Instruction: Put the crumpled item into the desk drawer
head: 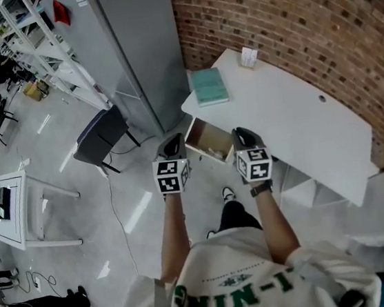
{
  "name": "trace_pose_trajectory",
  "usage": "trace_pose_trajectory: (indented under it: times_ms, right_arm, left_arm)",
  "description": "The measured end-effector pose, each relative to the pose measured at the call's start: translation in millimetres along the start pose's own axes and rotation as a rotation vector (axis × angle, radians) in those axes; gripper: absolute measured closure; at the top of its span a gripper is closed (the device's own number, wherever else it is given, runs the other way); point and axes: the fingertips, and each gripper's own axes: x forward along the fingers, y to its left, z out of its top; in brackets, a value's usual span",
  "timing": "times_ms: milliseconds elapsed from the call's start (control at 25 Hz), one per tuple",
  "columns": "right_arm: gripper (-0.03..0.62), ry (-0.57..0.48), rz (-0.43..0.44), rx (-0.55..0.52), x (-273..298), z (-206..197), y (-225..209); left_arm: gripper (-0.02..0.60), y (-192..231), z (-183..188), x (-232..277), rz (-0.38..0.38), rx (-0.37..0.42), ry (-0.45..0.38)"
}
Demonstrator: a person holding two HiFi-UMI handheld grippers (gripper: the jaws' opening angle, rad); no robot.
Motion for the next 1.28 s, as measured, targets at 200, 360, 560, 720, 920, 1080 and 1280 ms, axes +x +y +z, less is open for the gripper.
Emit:
trace_pose_trajectory:
  times_ms: [200, 360, 560, 720, 920, 1080, 1280]
  right_arm:
    - [0.565, -0.058, -0.001, -0.003, -10.5, 26.5, 5.4]
    - [0.574, -0.099, -0.008, 0.001, -21.8, 40.9, 6.8]
    - [0.589, -0.127, 0.024, 0.006, -29.1, 54.9, 22.6]
    - [0.591, -0.164, 0.027, 0.002, -35.0, 59.3, 33.7]
    - [0.591, -0.203, 0.012, 0.016, -40.6, 68.2, 25.2]
    - [0.591, -0.213, -0.007, 0.028, -41.9, 67.6, 17.4]
    - [0.591, -0.205, 0.002, 0.027, -35.5, 63.6, 18.7]
  left_arm:
    - [0.584, 4.8, 16.0, -14.6, 0.018, -0.003, -0.045]
    - [0.584, 3.2, 33.1, -26.1, 0.027, 0.005, -0.083]
    - [0.584, -1.6, 51.7, -40.2, 0.026, 0.01, -0.136]
    - [0.584, -3.0, 55.0, -49.4, 0.032, 0.01, -0.164]
    - [0.584, 1.6, 54.6, -51.6, 0.055, 0.008, -0.168]
    - [0.584, 4.2, 55.3, -53.6, 0.057, 0.006, -0.177]
    - [0.584, 5.0, 52.2, -52.0, 0.051, 0.002, -0.18]
